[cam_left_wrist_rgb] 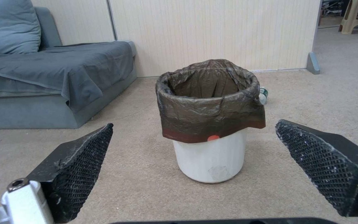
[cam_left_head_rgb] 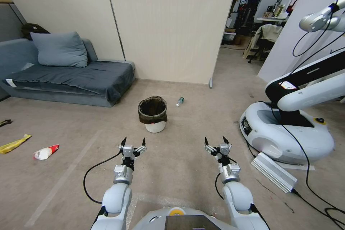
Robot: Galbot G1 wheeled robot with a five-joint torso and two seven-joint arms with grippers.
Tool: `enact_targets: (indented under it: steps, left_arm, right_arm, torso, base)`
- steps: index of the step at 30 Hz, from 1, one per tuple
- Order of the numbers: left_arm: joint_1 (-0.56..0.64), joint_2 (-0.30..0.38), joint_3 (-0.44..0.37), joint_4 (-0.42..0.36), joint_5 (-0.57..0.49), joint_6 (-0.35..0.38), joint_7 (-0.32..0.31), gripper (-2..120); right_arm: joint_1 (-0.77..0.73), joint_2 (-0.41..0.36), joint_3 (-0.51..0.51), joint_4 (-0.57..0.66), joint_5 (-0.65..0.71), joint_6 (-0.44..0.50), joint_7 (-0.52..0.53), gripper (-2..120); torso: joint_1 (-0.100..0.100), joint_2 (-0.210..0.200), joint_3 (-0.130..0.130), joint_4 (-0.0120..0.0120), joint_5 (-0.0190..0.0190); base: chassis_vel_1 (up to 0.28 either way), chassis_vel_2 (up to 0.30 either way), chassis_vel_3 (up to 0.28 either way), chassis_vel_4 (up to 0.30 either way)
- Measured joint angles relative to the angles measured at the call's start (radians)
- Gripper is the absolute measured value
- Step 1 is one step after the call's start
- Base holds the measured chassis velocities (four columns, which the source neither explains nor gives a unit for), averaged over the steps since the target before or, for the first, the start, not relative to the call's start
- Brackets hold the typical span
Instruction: Pick up the trash bin, then pick up the garbage from the floor and place it into the trash bin.
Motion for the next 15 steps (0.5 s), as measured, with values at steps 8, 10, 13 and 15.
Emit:
enact_targets:
  steps: [8, 10, 13, 15]
  left_arm:
    - [0.000, 0.000, 0.000, 0.000, 0.000, 0.000, 0.000, 100]
    - [0.000, 0.000, 0.000, 0.000, 0.000, 0.000, 0.000, 100]
    - [0.000, 0.000, 0.000, 0.000, 0.000, 0.000, 0.000, 100]
    - [0.000, 0.000, 0.000, 0.000, 0.000, 0.000, 0.000, 100]
  right_arm:
    - [0.000, 0.000, 0.000, 0.000, 0.000, 0.000, 0.000, 100]
    - [0.000, 0.000, 0.000, 0.000, 0.000, 0.000, 0.000, 100]
    - [0.000, 0.000, 0.000, 0.000, 0.000, 0.000, 0.000, 100]
    - [0.000, 0.000, 0.000, 0.000, 0.000, 0.000, 0.000, 100]
  torso:
    - [0.000, 0.000, 0.000, 0.0000, 0.0000]
    - [0.000, 0.000, 0.000, 0.0000, 0.0000]
    - [0.000, 0.000, 0.000, 0.0000, 0.0000]
    - [0.000, 0.000, 0.000, 0.0000, 0.0000]
  base:
    - [0.000, 0.000, 0.000, 0.000]
    - [0.000, 0.000, 0.000, 0.000]
    - [0.000, 0.000, 0.000, 0.000]
    - [0.000, 0.000, 0.000, 0.000]
